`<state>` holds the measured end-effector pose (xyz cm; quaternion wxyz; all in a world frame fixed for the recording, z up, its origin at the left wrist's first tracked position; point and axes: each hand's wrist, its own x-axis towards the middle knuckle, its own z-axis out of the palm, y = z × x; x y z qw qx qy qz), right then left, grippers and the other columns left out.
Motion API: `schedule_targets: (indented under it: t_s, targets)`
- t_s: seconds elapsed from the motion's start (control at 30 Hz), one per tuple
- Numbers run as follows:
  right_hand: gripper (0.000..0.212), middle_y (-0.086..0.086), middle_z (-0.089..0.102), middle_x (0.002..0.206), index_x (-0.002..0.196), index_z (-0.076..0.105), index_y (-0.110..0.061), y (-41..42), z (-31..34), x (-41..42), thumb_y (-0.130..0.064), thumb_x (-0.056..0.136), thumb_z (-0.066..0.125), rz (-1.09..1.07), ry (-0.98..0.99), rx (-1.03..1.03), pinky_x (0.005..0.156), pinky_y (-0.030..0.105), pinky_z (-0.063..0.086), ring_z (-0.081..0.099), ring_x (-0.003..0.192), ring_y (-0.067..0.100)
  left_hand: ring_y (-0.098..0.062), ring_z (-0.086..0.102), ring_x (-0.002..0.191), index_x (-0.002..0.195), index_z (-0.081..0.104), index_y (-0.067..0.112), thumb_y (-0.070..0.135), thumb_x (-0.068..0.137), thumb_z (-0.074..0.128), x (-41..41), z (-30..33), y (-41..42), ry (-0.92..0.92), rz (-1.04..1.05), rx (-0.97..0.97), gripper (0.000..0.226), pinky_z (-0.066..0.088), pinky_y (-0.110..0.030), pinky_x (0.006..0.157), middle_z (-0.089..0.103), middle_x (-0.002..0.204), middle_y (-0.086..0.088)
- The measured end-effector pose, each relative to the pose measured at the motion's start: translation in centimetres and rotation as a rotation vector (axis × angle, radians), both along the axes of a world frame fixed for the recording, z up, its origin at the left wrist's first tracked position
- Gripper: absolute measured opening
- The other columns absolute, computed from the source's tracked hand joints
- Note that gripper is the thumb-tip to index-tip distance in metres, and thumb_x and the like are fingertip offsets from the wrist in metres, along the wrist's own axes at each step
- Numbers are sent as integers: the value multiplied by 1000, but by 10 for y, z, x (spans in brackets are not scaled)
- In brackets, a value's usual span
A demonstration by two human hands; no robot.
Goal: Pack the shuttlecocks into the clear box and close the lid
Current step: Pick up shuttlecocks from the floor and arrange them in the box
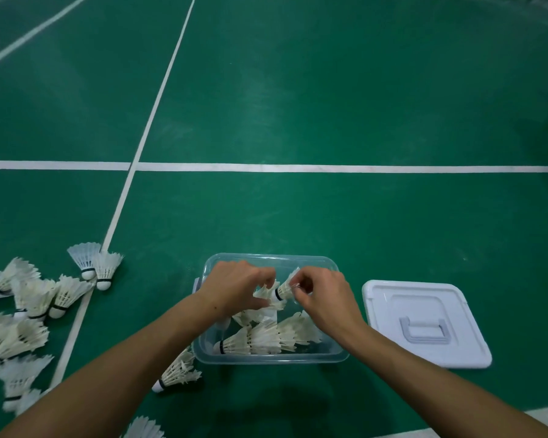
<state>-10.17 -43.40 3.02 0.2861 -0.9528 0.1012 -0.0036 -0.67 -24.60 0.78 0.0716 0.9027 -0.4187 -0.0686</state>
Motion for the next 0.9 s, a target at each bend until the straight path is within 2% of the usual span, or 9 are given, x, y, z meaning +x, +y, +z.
schedule_targets:
  t_s: [0.1, 0.23, 0.33, 0.43, 0.57, 0.63, 0.7, 0.8, 0.9]
  targets:
    - [8, -12, 76, 83, 92, 79, -26, 5, -14, 5, -19, 94, 75, 10, 63, 110, 71, 24, 58, 68, 75, 2, -10, 69, 98, 119, 61, 33, 56, 93, 69, 0, 3, 3, -5, 1, -3, 35, 55, -25, 76, 73, 113, 13]
    - [11, -13, 74, 82, 90, 79, -24, 9, -27, 8, -13, 91, 80, -16, 112, 190, 69, 10, 50, 68, 77, 0, -11, 69, 100, 122, 58, 34, 54, 96, 67, -3, 1, 3, -20, -18, -14, 34, 42, -22, 66, 73, 116, 13]
    - [22, -9, 75, 82, 84, 76, -28, 8, -33, 11, -7, 91, 79, -63, 170, 237, 76, 26, 62, 72, 77, 7, -12, 69, 99, 125, 57, 37, 52, 98, 65, -6, -7, -2, 3, -9, -6, 32, 50, -24, 69, 74, 116, 10]
    - [25, -1, 77, 85, 81, 75, -22, 4, -39, 13, 0, 92, 76, -120, 243, 310, 80, 39, 66, 75, 80, 17, -16, 69, 98, 130, 55, 38, 51, 101, 60, -11, -11, -10, 1, 2, 30, 32, 54, -28, 72, 73, 115, 7]
    - [11, -1, 76, 91, 92, 75, -19, 4, -45, 19, -9, 94, 77, -156, 310, 315, 88, 41, 63, 73, 88, 18, -18, 70, 98, 139, 53, 38, 48, 105, 56, -13, -13, -20, -12, 32, 46, 37, 43, -26, 66, 73, 116, 3]
    - [3, 0, 75, 94, 101, 75, -17, 5, -42, 21, -16, 98, 74, -154, 338, 318, 89, 37, 62, 71, 88, 16, -18, 71, 97, 144, 46, 40, 50, 103, 59, -11, -15, -21, 16, 47, 28, 45, 45, -27, 64, 74, 116, 5]
    - [13, 2, 76, 103, 113, 74, -12, 4, -37, 21, -14, 100, 70, -127, 367, 284, 92, 35, 60, 71, 95, 18, -18, 72, 97, 148, 36, 42, 50, 100, 63, -9, -16, -17, 38, 52, 5, 55, 53, -29, 66, 75, 117, 6]
    - [38, 6, 69, 133, 136, 65, -9, 0, -20, 16, -13, 99, 68, -53, 370, 158, 106, 33, 50, 65, 122, 23, -12, 68, 91, 147, 38, 36, 46, 100, 63, -6, -1, -10, 71, 64, -136, 54, 56, -33, 72, 72, 120, 11]
    - [47, -3, 65, 142, 142, 61, -16, -1, 3, 5, -18, 96, 71, 48, 242, 270, 112, 34, 48, 61, 130, 15, -1, 55, 62, 137, 49, 24, 28, 105, 58, -6, 18, -11, 258, 85, -458, 34, 39, -19, 61, 70, 106, 10]
